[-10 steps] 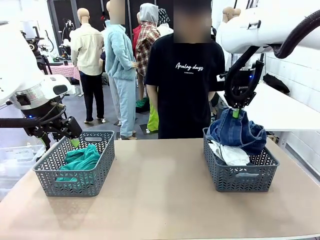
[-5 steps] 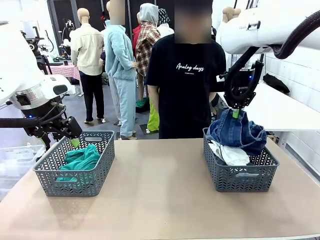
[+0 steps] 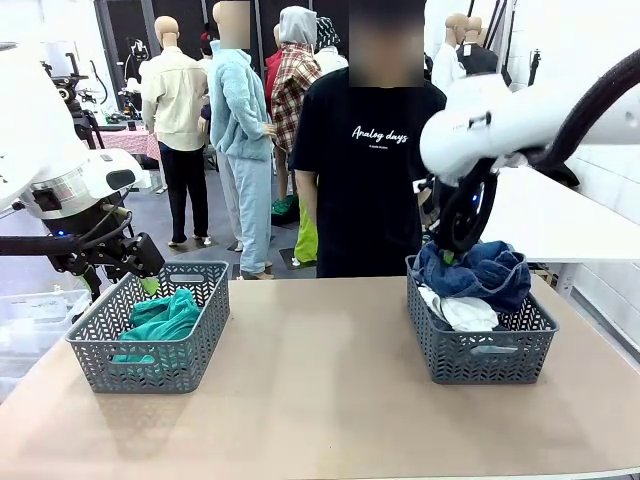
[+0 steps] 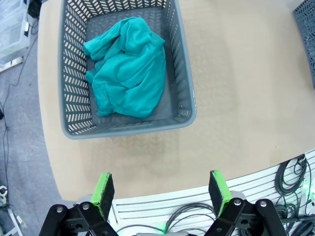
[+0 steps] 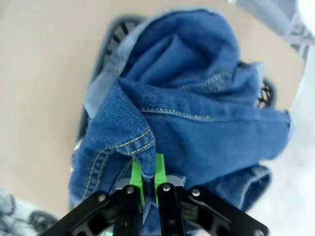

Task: Sort the tops and bottoms.
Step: Sort the clothes according to human instructions.

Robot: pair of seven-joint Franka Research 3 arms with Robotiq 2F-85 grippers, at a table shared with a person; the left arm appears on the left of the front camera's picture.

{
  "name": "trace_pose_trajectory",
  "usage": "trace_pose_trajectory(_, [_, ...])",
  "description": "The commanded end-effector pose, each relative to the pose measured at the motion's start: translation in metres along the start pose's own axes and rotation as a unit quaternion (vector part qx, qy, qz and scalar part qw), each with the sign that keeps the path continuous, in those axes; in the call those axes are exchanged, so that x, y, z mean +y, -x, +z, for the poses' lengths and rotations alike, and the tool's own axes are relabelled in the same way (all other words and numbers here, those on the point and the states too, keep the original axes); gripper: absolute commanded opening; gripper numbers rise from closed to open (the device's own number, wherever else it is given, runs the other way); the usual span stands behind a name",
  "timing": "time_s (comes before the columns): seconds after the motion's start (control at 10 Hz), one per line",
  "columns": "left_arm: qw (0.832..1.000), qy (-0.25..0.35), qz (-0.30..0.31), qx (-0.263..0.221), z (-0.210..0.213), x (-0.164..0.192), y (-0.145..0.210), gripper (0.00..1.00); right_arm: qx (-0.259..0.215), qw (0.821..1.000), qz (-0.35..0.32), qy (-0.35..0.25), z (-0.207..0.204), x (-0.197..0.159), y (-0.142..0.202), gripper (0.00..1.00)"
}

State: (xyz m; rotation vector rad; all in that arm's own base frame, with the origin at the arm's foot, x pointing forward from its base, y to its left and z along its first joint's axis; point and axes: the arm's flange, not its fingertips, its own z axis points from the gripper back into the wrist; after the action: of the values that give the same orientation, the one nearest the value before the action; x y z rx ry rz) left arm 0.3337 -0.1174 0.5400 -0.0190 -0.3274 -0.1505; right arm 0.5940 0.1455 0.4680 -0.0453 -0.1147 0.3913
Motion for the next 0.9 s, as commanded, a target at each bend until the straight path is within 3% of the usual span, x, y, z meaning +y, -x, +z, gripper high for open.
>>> trace_pose_trajectory(0.0, [1.0, -0.001, -0.007, -0.001, 0.0, 0.002, 0.001, 1.0, -0.029, 0.999, -0.029, 0.023, -0.023, 0.009, 0.024, 0.0])
trace_pose_trajectory(0.5, [1.0, -0.001, -0.007, -0.001, 0.0, 0.002, 0.001, 1.0, 0.063, 0.996, -0.048, -0.026, -0.074, 0.001, 0.056, 0.0])
trace_pose_trajectory(0.8, [1.0, -0.001, -0.007, -0.001, 0.0, 0.002, 0.001, 1.0, 0.079, 0.996, -0.044, -0.027, -0.086, 0.003, 0.054, 0.0])
